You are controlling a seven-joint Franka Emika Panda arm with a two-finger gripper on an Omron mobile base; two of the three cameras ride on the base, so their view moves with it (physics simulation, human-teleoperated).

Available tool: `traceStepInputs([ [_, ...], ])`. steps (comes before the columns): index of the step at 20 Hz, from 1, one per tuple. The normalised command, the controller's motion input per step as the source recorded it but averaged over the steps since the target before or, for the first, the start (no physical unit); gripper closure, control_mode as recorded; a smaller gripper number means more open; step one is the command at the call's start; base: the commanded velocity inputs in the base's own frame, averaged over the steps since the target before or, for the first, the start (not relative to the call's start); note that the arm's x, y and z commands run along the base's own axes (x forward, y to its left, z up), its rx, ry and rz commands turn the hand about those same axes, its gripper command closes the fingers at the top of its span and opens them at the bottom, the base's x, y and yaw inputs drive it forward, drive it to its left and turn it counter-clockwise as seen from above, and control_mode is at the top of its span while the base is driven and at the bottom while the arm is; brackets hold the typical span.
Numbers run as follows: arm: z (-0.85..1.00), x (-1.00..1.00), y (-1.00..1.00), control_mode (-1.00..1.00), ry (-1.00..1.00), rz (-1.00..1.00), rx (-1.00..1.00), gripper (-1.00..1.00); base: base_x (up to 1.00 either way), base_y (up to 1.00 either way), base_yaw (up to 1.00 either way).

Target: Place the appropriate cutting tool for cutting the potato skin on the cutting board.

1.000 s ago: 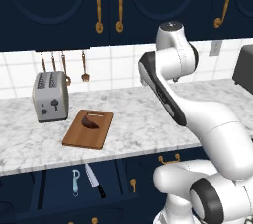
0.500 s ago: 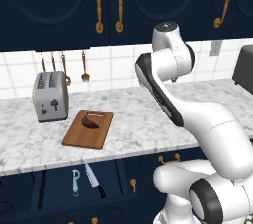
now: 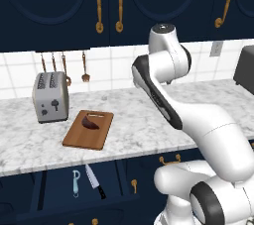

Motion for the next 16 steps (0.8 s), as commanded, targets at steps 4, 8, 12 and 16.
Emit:
traceStepInputs([
  [4, -0.22, 0.0, 0.55, -1.0, 0.0, 0.0, 0.11, -1.0, 0.0, 0.0, 0.0],
  [8, -0.09, -0.05, 0.54, -1.0, -0.07, -0.02, 0.2, -1.0, 0.0, 0.0, 0.0],
  [12, -0.16, -0.11, 0.72, -1.0, -0.05, -0.03, 0.11, -1.0, 0.0, 0.0, 0.0],
  [16, -0.18, -0.1, 0.88, -1.0, -0.04, -0.01, 0.06, -1.0, 0.0, 0.0, 0.0],
])
